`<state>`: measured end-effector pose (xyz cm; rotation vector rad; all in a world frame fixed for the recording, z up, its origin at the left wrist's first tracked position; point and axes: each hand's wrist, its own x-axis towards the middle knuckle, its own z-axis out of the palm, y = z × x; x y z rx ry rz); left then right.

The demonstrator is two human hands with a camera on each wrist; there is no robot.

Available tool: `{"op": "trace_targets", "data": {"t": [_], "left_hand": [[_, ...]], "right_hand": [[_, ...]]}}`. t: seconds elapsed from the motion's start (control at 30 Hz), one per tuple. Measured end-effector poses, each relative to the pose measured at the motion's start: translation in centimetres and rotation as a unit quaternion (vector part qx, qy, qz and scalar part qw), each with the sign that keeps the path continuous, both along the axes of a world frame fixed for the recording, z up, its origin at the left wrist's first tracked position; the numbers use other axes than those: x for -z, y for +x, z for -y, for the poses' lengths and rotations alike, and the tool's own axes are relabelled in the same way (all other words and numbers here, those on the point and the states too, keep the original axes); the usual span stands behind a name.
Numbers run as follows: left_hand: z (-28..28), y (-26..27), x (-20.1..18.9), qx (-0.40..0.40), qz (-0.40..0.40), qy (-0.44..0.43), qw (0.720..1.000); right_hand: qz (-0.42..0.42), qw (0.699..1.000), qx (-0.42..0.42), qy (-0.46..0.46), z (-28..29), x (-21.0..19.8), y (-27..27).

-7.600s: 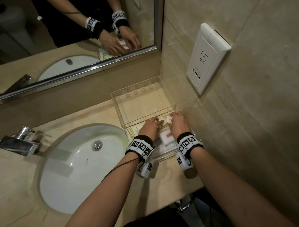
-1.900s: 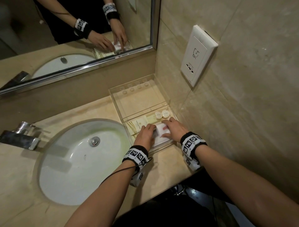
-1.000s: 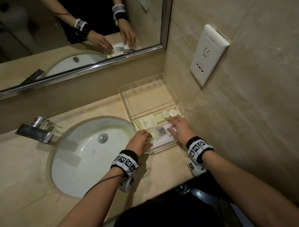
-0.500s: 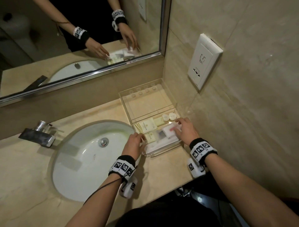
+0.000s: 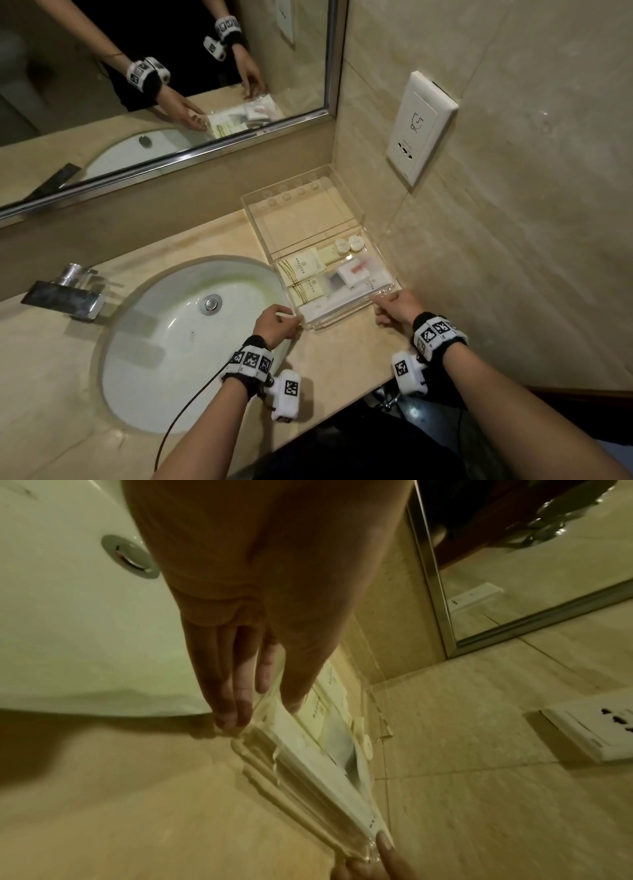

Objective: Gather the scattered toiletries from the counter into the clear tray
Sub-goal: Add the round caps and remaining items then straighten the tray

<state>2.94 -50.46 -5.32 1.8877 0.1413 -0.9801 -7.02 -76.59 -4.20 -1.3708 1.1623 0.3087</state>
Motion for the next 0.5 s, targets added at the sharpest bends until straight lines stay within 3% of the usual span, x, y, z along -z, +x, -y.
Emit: {"op": "trace_targets", "data": {"t": [0.2, 0.5], "left_hand": [[0.4, -0.4, 1.0, -0.020, -0.025, -0.017, 0.999], [0.6, -0.6, 0.7, -0.059, 0.006, -0.026, 0.998]], "right_hand": [[0.035, 0.994, 0.094, 0.036, -0.7, 1.5, 1.2], [0.048, 0.986, 0.146, 0.066, -0.8, 1.5, 2.3]]}}
